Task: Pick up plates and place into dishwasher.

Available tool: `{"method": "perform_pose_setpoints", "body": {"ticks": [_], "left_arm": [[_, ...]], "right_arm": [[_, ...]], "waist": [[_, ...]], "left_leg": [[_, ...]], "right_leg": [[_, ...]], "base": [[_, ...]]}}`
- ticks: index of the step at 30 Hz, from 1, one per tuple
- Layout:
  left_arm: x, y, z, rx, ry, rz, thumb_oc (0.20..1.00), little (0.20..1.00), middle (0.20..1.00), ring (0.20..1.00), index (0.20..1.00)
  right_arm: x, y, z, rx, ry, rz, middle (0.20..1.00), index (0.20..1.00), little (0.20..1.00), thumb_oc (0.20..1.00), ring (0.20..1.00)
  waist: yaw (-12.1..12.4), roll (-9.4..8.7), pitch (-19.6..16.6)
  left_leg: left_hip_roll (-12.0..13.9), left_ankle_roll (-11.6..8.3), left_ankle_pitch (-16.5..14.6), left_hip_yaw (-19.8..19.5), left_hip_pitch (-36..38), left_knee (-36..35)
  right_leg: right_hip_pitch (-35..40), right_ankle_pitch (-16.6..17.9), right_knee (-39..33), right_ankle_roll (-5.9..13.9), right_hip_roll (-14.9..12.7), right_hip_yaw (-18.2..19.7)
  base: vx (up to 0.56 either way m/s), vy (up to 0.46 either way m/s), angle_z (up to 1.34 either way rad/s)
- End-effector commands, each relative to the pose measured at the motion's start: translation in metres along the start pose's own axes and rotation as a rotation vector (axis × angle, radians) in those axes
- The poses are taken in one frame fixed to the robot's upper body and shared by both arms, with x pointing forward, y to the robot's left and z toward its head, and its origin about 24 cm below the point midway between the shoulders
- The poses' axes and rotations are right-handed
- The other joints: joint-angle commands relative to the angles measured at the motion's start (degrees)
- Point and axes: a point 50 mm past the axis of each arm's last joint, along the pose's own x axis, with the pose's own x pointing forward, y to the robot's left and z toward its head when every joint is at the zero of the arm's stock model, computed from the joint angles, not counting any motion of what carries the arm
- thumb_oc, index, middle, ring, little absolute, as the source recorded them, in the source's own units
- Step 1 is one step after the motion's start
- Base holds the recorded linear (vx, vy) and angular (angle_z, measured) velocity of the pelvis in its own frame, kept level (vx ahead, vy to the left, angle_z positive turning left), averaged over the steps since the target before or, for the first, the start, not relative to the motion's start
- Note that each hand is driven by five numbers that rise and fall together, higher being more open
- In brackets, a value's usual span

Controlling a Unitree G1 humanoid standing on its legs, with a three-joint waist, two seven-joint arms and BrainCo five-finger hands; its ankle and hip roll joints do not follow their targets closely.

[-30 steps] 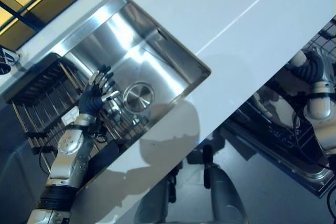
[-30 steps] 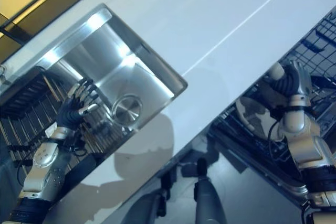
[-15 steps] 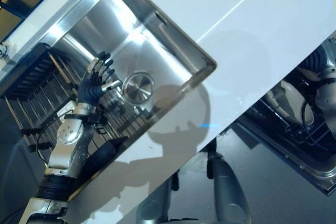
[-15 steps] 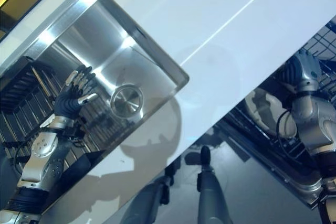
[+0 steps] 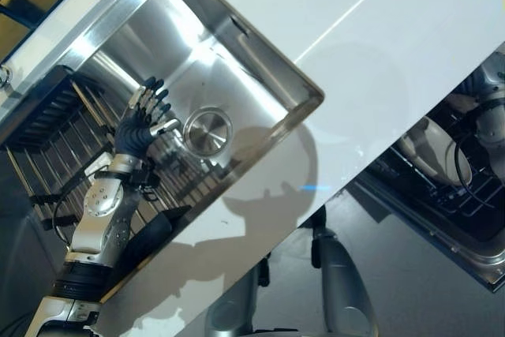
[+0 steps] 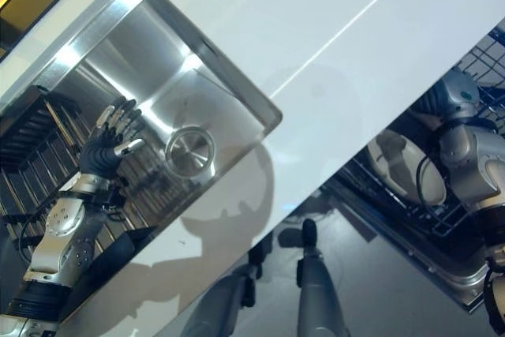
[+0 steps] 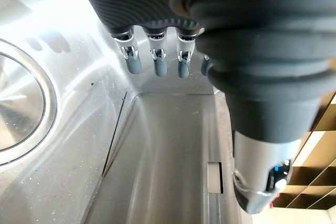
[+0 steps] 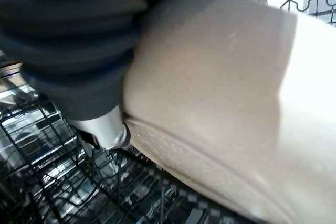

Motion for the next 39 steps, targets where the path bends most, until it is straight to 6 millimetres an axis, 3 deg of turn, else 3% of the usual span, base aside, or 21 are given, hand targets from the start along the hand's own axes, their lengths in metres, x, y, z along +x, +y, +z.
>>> {"method": "perform_pose_setpoints", "body": {"ticks": [1, 14, 15, 17, 18, 39], "left_arm": [[0.003, 0.008, 0.017, 0.045, -0.082, 0.021, 1.0, 1.0, 1.0, 1.0, 1.0], [0.005, 0.006, 0.019, 0.021, -0.089, 0.014, 1.0, 1.0, 1.0, 1.0, 1.0], [0.004, 0.007, 0.018, 0.02, -0.088, 0.017, 1.0, 1.0, 1.0, 1.0, 1.0], [0.003, 0.009, 0.018, 0.019, -0.085, 0.02, 1.0, 1.0, 1.0, 1.0, 1.0], [0.002, 0.009, 0.018, 0.019, -0.084, 0.021, 1.0, 1.0, 1.0, 1.0, 1.0], [-0.008, 0.019, 0.009, 0.009, -0.026, 0.04, 1.0, 1.0, 1.0, 1.0, 1.0]], "right_arm": [[-0.001, 0.013, -0.042, -0.045, 0.216, 0.087, 0.2, 0.2, 0.2, 0.2, 0.2], [-0.009, 0.032, -0.061, 0.005, 0.334, 0.153, 0.2, 0.2, 0.2, 0.2, 0.2], [-0.011, 0.034, -0.064, 0.01, 0.346, 0.157, 0.297, 0.297, 0.297, 0.297, 0.297], [-0.014, 0.036, -0.067, 0.02, 0.357, 0.16, 0.856, 0.856, 0.856, 0.856, 0.856], [-0.015, 0.037, -0.068, 0.022, 0.36, 0.159, 1.0, 1.0, 1.0, 1.0, 1.0], [-0.044, 0.071, -0.078, 0.117, 0.39, 0.207, 1.0, 1.0, 1.0, 1.0, 1.0]], "waist": [[0.49, 1.56, 0.27], [0.67, 2.72, -0.07], [0.64, 2.68, -0.25], [0.65, 2.53, -0.62], [0.66, 2.49, -0.69], [0.74, -1.06, -6.86]], "left_leg": [[-2.21, 2.04, 1.55, 0.35, -6.1, 1.88], [-2.83, 2.12, 1.78, 0.71, -4.93, 1.21], [-2.81, 2.15, 1.74, 0.76, -4.69, 1.13], [-2.86, 2.17, 1.65, 0.78, -4.21, 1.0], [-2.86, 2.17, 1.62, 0.79, -4.03, 0.98], [-3.02, 2.71, -0.25, 0.46, 3.41, -1.06]], "right_leg": [[1.22, -6.37, 2.05, 3.06, -2.32, -3.01], [1.64, -6.39, 2.24, 3.06, -3.01, -3.3], [1.89, -6.36, 2.13, 3.08, -3.02, -3.26], [2.43, -6.34, 1.87, 3.11, -2.98, -3.2], [2.61, -6.33, 1.8, 3.11, -2.97, -3.19], [11.82, -5.51, -3.42, 4.08, -2.83, -2.47]], "base": [[0.0, 0.0, 0.0], [0.0, 0.023, 0.01], [0.0, 0.031, 0.01], [0.01, 0.017, 0.01], [0.02, 0.034, 0.02], [0.02, 0.028, 0.01]]}}
